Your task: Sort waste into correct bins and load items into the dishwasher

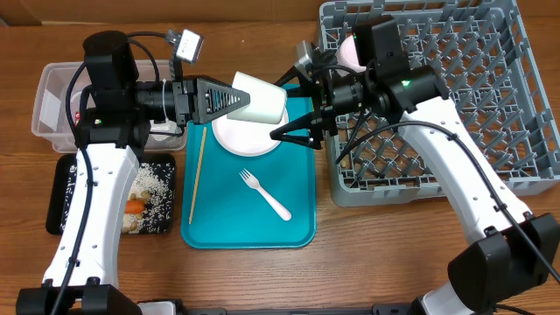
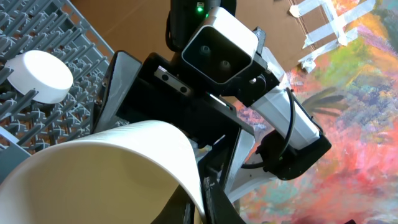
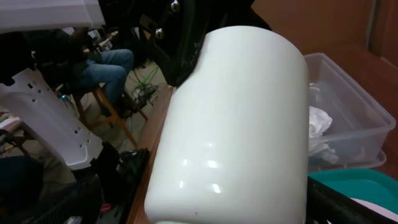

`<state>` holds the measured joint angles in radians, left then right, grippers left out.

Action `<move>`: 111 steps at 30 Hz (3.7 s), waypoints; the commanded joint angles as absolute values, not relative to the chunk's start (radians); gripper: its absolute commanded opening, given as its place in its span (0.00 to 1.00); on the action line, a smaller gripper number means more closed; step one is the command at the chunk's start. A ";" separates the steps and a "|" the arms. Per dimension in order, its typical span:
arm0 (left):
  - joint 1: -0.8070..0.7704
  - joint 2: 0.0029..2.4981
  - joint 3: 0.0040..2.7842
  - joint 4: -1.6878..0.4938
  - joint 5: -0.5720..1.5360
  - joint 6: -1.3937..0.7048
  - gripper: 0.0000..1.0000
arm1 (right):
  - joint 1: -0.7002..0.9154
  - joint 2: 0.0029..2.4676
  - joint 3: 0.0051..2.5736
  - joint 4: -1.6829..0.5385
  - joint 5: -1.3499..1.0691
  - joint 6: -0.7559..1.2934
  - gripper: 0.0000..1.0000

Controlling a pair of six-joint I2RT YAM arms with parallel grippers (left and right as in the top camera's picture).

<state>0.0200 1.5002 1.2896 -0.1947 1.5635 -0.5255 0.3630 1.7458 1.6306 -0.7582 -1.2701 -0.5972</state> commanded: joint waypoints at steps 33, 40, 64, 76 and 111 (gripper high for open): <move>0.019 1.503 1.305 -0.194 1.580 -0.532 0.09 | 0.411 1.747 1.644 -0.630 -1.179 -0.339 0.55; 0.019 1.503 1.304 -0.196 1.580 -0.532 0.09 | 0.411 1.747 1.644 -0.607 -1.180 -0.339 0.52; 0.019 1.503 1.304 -0.199 1.580 -0.532 0.09 | 0.411 1.747 1.644 -0.551 -1.217 -0.282 0.52; 0.034 1.503 1.304 -0.200 1.580 -0.569 0.48 | 0.402 1.747 1.644 -0.554 -1.216 -0.282 0.41; 0.078 1.503 1.304 -0.179 1.575 -0.559 0.58 | 0.081 1.743 1.645 -0.973 -0.463 0.058 0.13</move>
